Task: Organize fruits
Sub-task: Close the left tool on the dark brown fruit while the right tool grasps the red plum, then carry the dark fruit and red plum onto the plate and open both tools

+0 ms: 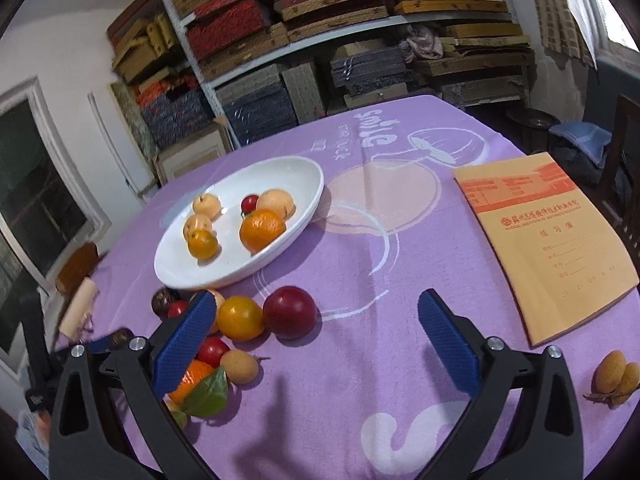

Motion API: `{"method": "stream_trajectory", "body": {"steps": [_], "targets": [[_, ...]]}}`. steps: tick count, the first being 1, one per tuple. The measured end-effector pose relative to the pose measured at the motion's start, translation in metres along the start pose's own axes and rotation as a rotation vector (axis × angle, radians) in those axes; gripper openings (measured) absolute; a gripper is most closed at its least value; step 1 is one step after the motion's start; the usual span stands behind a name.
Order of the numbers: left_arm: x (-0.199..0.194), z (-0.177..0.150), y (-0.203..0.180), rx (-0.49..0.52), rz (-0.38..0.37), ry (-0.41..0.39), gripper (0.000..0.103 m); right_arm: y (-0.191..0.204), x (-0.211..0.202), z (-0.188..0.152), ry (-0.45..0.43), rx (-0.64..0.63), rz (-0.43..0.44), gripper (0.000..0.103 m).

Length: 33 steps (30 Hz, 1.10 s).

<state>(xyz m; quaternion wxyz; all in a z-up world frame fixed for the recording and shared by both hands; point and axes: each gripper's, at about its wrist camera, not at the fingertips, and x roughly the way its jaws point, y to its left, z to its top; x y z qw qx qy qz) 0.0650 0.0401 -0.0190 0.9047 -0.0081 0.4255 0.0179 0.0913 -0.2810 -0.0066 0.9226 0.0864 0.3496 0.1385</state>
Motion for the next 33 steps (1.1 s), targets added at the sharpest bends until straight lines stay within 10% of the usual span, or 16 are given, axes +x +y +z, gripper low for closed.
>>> {"method": "stream_trajectory", "body": {"steps": [5,11,33], "targets": [[0.002,0.0,0.002,-0.004,-0.005,0.006,0.05,0.023,0.014,-0.001,0.039,-0.139,-0.08,0.099],[0.001,0.0,0.001,-0.004,-0.005,0.006,0.05,0.013,0.045,-0.001,0.151,-0.141,-0.111,0.075],[0.003,0.0,-0.002,0.006,-0.005,0.008,0.054,0.028,0.069,-0.001,0.207,-0.187,-0.042,0.041]]}}
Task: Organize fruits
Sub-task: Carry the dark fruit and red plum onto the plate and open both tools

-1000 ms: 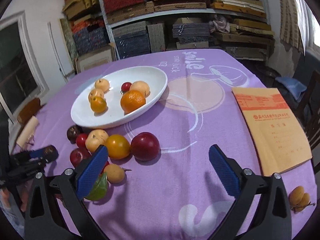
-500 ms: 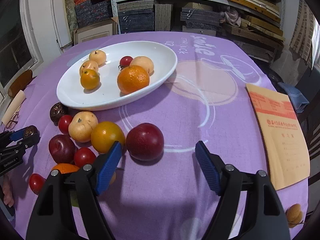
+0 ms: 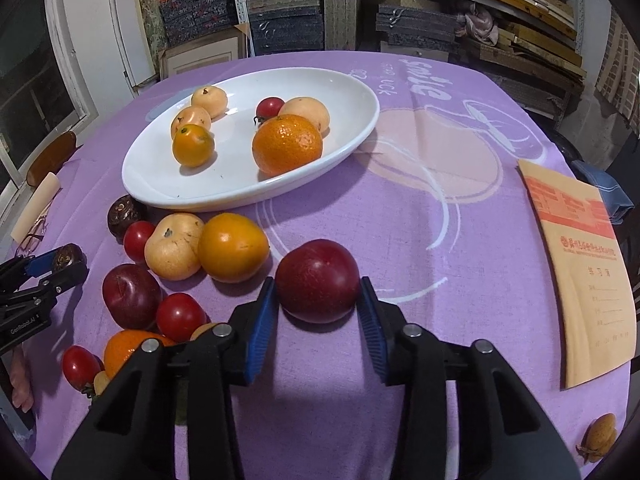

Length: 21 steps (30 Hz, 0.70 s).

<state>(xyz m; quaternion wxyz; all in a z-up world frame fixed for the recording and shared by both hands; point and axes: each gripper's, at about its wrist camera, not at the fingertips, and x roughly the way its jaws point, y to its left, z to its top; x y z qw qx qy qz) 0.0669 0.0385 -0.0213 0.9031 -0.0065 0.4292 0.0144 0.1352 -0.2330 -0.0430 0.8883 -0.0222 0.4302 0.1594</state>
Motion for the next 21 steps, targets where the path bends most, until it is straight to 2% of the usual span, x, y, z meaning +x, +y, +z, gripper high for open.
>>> {"method": "stream_trajectory", "body": {"steps": [6,12,21], "targets": [[0.0,0.0,-0.002,0.0,-0.004,0.0,0.054,-0.002,-0.003,-0.003,-0.014,0.025,0.016,0.04],[0.0,0.0,0.0,-0.025,-0.046,-0.014,0.05,-0.007,-0.025,-0.005,-0.086,0.066,0.044,0.04],[0.002,0.004,0.001,-0.03,-0.068,-0.012,0.05,-0.008,-0.031,-0.006,-0.097,0.074,0.063,0.04]]}}
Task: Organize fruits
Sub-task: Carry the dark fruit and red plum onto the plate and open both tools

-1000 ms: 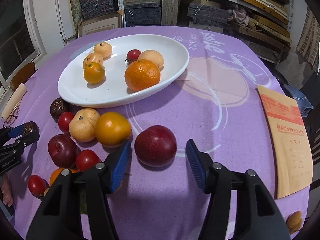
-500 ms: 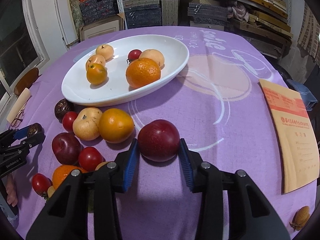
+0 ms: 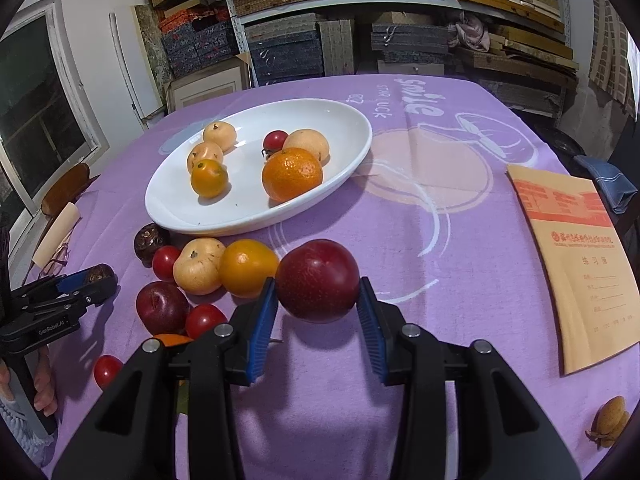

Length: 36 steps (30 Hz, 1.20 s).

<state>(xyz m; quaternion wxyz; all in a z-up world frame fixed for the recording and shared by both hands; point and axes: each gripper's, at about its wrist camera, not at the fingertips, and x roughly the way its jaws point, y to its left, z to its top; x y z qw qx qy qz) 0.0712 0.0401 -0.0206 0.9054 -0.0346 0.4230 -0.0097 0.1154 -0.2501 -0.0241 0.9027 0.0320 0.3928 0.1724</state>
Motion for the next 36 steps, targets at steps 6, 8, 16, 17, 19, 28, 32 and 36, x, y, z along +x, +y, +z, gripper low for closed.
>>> {"method": "stream_trajectory", "body": {"steps": [6,8,16,17,19,28,32,36], "targets": [[-0.016,0.003,-0.008,0.025,0.023,-0.072,0.05,-0.001,-0.009,0.002,-0.039,0.018,0.015,0.04],[-0.02,0.013,-0.014,0.046,0.026,-0.095,0.05,0.0,-0.013,0.007,-0.051,0.021,0.031,0.04],[0.002,0.093,-0.042,0.063,0.028,-0.165,0.05,0.024,0.009,0.078,-0.051,-0.027,0.053,0.04],[0.01,0.1,-0.042,0.05,0.02,-0.151,0.05,0.023,0.019,0.088,-0.035,-0.018,0.06,0.04],[0.026,0.109,-0.042,0.033,0.032,-0.132,0.05,0.019,0.037,0.104,-0.035,0.014,0.053,0.04],[0.061,0.124,-0.031,-0.012,0.029,-0.088,0.05,-0.007,0.08,0.116,0.001,0.071,0.03,0.045],[0.067,0.125,-0.03,-0.006,0.008,-0.073,0.05,-0.008,0.076,0.116,-0.034,0.067,0.028,0.061],[0.064,0.123,-0.031,0.011,0.026,-0.085,0.051,-0.003,0.066,0.117,-0.059,0.056,0.031,0.062]]}}
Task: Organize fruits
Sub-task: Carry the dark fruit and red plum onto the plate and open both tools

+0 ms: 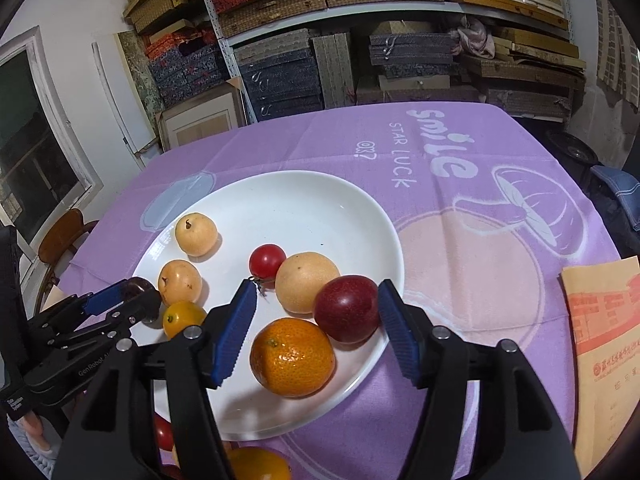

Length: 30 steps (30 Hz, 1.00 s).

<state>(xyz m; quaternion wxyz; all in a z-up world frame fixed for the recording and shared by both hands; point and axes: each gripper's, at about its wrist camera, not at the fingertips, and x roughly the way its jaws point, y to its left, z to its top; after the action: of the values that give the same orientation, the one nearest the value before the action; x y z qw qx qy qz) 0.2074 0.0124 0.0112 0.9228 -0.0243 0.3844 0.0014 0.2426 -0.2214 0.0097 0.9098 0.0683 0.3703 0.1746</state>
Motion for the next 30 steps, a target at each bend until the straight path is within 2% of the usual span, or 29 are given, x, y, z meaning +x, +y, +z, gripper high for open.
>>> {"method": "stream_trajectory", "body": {"steps": [2,4,5,6,9,12,15,20,25,30], "targets": [[-0.005,0.001,0.005,-0.023,-0.013,-0.011,0.053,0.003,-0.009,0.001,-0.017,-0.006,0.005,0.062],[-0.016,0.003,0.013,-0.05,0.003,-0.045,0.062,0.008,-0.021,0.002,-0.04,-0.013,0.011,0.064],[-0.023,0.004,0.018,-0.063,0.01,-0.069,0.069,0.011,-0.027,0.003,-0.052,-0.015,0.013,0.065],[-0.031,0.005,0.023,-0.076,0.01,-0.086,0.074,0.014,-0.035,0.003,-0.07,-0.018,0.015,0.069],[-0.048,0.007,0.037,-0.103,0.006,-0.1,0.079,0.025,-0.06,0.0,-0.121,-0.033,0.017,0.079],[-0.063,-0.003,0.038,-0.083,0.009,-0.098,0.079,0.035,-0.081,-0.013,-0.157,-0.064,0.002,0.083],[-0.078,-0.03,0.03,-0.021,0.052,-0.105,0.081,0.031,-0.104,-0.044,-0.207,-0.043,-0.027,0.092],[-0.081,-0.058,0.007,0.08,0.08,-0.083,0.082,0.012,-0.122,-0.091,-0.233,0.026,-0.041,0.093],[-0.073,-0.07,-0.008,0.132,0.112,-0.078,0.083,-0.014,-0.126,-0.096,-0.245,0.126,-0.035,0.094],[-0.059,-0.075,-0.014,0.161,0.1,-0.052,0.083,-0.036,-0.121,-0.094,-0.22,0.224,-0.009,0.095]]}}
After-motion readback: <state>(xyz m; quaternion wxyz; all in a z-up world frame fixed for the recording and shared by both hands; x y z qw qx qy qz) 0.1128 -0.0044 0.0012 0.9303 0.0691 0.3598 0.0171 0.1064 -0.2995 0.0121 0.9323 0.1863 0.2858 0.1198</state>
